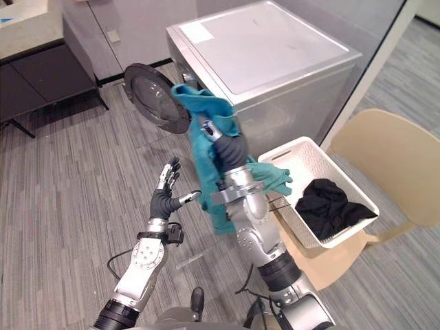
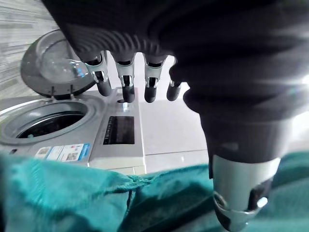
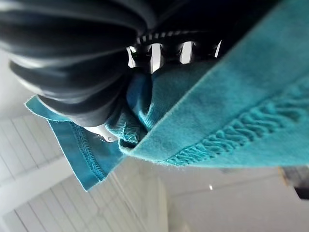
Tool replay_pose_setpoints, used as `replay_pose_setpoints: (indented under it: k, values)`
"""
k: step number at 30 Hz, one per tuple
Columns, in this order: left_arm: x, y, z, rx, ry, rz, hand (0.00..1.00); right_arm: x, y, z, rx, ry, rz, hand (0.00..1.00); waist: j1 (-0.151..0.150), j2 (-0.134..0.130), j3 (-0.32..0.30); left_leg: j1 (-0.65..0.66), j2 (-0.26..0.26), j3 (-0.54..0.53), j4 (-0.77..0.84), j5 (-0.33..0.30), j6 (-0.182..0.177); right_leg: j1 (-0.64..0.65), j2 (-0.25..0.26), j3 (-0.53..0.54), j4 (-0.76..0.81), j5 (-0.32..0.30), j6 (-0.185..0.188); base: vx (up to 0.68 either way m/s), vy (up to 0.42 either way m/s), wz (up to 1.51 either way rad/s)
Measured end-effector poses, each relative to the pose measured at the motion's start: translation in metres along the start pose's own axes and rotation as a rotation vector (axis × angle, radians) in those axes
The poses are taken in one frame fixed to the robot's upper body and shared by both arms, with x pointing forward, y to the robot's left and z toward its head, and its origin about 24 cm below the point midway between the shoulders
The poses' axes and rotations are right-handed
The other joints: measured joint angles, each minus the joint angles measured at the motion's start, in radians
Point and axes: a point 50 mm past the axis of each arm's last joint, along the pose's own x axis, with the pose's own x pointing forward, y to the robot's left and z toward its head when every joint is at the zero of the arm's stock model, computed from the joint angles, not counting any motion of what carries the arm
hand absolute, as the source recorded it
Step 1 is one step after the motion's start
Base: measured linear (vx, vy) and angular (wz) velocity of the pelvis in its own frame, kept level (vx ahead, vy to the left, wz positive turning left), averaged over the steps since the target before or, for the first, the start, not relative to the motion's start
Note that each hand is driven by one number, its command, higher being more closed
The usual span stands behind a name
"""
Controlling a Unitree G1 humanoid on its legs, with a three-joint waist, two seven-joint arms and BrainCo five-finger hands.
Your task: Pick up the laundry basket with both hands and put the clothes into the washing machine.
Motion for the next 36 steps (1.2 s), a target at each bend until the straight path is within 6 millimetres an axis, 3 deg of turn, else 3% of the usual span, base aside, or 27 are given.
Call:
replay_pose_setpoints:
  k: [3, 6, 7, 12, 13, 21, 24, 28, 29, 34, 36]
  values:
    - [0.011, -0.006, 0.003, 0.084, -0.036, -0.051, 0.0, 0.009, 0.026, -0.013, 0.039, 0.045, 0.126, 1.0, 0.001, -0.008, -0.015, 0.011, -0.008, -0.005, -0.012, 0.018, 0.014, 0.025, 0.004, 0.001, -0.045, 0.031, 0.0, -0.05, 0.038, 0.04]
    - [0.022, -0.017, 0.001, 0.132, -0.038, -0.109, 0.0, 0.005, 0.043, -0.024, 0.085, 0.103, 0.204, 1.0, 0.0, -0.009, -0.026, 0.033, -0.006, -0.006, -0.068, 0.055, 0.018, 0.036, 0.018, 0.005, -0.085, 0.06, -0.004, -0.08, 0.001, -0.02]
    - [0.024, -0.019, 0.001, 0.141, -0.043, -0.116, 1.0, 0.004, 0.046, -0.026, 0.097, 0.118, 0.211, 1.0, -0.001, -0.01, -0.027, 0.031, -0.004, -0.006, -0.071, 0.058, 0.018, 0.036, 0.021, 0.006, -0.093, 0.065, -0.008, -0.12, -0.005, -0.07]
    - [0.033, -0.027, -0.008, 0.199, -0.003, -0.15, 1.0, -0.001, 0.056, -0.037, 0.141, 0.185, 0.244, 1.0, 0.0, -0.022, -0.035, 0.022, 0.02, -0.002, -0.089, 0.074, -0.004, 0.035, 0.058, 0.023, -0.146, 0.11, -0.026, -0.08, -0.025, -0.08]
    - [0.033, -0.027, -0.009, 0.203, 0.0, -0.147, 1.0, -0.001, 0.056, -0.037, 0.141, 0.187, 0.244, 0.0, 0.001, -0.022, -0.035, 0.022, 0.023, -0.001, -0.089, 0.075, -0.005, 0.035, 0.061, 0.025, -0.149, 0.113, -0.029, -0.05, -0.041, -0.07]
    - [0.033, -0.028, -0.013, 0.207, 0.017, -0.151, 1.0, -0.005, 0.049, -0.041, 0.085, 0.221, 0.241, 0.0, -0.001, -0.022, -0.036, 0.004, 0.055, 0.001, -0.089, 0.085, -0.022, 0.022, 0.104, 0.032, -0.167, 0.117, -0.047, -0.01, -0.038, -0.05]
    - [0.021, -0.016, -0.026, 0.184, 0.094, -0.082, 1.0, -0.02, 0.031, -0.043, -0.009, 0.247, 0.189, 0.0, -0.003, -0.023, -0.037, -0.001, 0.062, 0.0, -0.089, 0.089, -0.027, 0.014, 0.112, 0.033, -0.162, 0.112, -0.053, 0.04, -0.014, -0.01]
    - [-0.005, 0.005, -0.048, 0.151, 0.223, 0.028, 1.0, -0.053, -0.009, -0.041, -0.283, 0.308, 0.054, 0.0, -0.005, -0.022, -0.038, 0.01, 0.063, -0.002, -0.089, 0.088, -0.027, 0.012, 0.109, 0.044, -0.129, 0.089, -0.054, 0.05, 0.014, 0.03]
    - [-0.017, 0.016, -0.057, 0.138, 0.277, 0.079, 1.0, -0.071, -0.024, -0.04, -0.417, 0.357, 0.011, 0.0, -0.003, -0.022, -0.038, 0.013, 0.062, 0.001, -0.09, 0.088, -0.027, 0.009, 0.108, 0.058, -0.116, 0.077, -0.051, 0.02, 0.026, -0.03]
    - [-0.058, 0.046, -0.079, 0.089, 0.439, 0.225, 1.0, -0.122, -0.051, -0.04, -0.657, 0.515, -0.103, 0.0, -0.002, -0.022, -0.038, -0.001, 0.064, 0.001, -0.09, 0.087, -0.027, -0.032, 0.096, 0.061, -0.053, 0.039, -0.046, 0.0, 0.005, -0.01]
    - [-0.077, 0.053, -0.089, 0.059, 0.516, 0.279, 1.0, -0.147, -0.061, -0.05, -0.708, 0.635, -0.127, 0.0, -0.001, -0.023, -0.036, -0.027, 0.061, -0.003, -0.083, 0.088, -0.026, -0.067, 0.083, 0.056, 0.002, 0.011, -0.045, -0.08, -0.009, 0.08]
